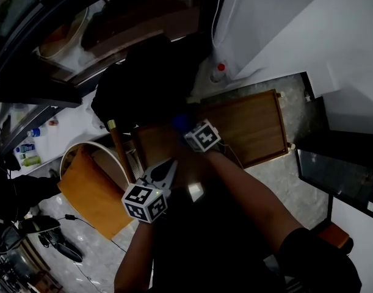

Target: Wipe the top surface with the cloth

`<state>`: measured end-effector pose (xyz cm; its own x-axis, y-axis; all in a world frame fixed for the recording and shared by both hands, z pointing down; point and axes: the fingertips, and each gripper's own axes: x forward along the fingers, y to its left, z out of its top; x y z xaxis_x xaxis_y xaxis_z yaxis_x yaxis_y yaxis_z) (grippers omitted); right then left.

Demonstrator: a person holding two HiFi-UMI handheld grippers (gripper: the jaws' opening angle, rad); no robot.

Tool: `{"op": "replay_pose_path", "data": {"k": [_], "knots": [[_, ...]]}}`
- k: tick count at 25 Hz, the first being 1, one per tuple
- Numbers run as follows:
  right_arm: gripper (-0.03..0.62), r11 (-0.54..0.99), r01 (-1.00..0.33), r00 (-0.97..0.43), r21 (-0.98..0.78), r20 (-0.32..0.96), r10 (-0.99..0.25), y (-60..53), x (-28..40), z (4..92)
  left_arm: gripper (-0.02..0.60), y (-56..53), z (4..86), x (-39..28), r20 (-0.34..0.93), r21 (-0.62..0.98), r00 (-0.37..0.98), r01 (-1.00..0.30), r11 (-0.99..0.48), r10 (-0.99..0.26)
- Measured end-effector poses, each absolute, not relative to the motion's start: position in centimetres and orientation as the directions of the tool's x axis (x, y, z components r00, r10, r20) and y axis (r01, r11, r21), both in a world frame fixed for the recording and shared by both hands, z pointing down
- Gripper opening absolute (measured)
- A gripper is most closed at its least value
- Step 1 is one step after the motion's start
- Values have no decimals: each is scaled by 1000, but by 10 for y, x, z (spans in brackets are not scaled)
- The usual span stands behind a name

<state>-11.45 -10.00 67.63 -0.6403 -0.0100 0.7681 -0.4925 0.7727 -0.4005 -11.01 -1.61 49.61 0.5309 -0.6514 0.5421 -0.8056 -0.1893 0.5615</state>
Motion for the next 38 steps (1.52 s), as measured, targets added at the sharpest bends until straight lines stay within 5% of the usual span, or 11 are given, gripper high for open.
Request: {"op": "replay_pose_path", "data": {"k": [19, 38], "knots": [[72, 687, -623, -624, -375, 768, -147, -182, 0, 680, 9, -37, 511, -29, 573, 565, 610, -778, -275, -548], [72, 658, -686, -579, -312, 781, -234, -230, 89, 678, 9, -37, 511, -30, 612, 548, 579, -802, -239, -539]]}}
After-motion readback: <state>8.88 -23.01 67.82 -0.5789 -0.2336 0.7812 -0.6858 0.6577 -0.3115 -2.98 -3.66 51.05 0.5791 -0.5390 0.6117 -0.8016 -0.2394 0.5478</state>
